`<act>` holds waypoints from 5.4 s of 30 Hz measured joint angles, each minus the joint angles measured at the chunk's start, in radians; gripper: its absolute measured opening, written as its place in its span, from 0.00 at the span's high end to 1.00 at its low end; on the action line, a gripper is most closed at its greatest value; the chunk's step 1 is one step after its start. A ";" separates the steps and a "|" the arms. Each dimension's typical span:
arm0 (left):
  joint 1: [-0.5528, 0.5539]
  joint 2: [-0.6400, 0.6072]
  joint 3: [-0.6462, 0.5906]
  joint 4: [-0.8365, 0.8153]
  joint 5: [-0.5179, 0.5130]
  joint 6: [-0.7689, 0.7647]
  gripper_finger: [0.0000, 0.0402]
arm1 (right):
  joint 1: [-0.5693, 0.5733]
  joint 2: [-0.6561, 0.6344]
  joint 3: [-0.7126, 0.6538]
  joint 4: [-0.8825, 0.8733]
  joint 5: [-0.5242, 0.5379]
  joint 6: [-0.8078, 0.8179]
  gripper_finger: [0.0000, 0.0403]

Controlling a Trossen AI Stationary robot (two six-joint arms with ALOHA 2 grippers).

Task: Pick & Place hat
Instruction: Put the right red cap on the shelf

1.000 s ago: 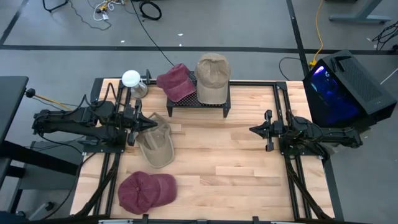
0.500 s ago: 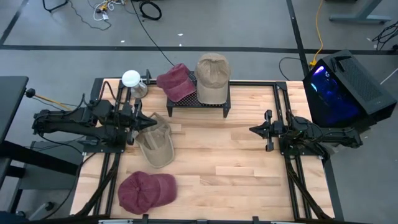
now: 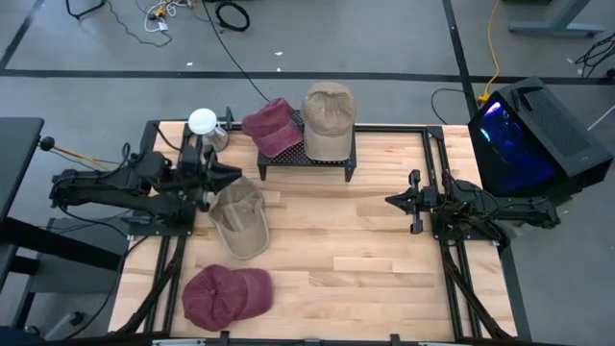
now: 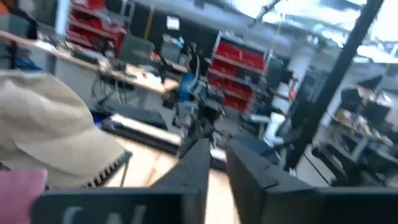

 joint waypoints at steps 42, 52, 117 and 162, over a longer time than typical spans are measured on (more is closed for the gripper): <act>0.340 0.456 0.741 -0.477 -0.124 0.284 0.24 | 0.000 0.000 0.000 0.000 0.000 0.000 0.97; 0.527 0.567 0.742 -0.504 -0.077 0.294 0.24 | 0.000 0.000 0.000 0.000 0.000 0.000 0.97; 0.917 0.975 0.799 -0.704 0.388 0.409 0.24 | 0.000 0.000 0.000 0.000 0.000 0.000 0.97; 0.880 1.050 0.798 -0.736 0.342 0.442 0.98 | 0.000 0.000 0.000 0.000 0.000 0.000 0.97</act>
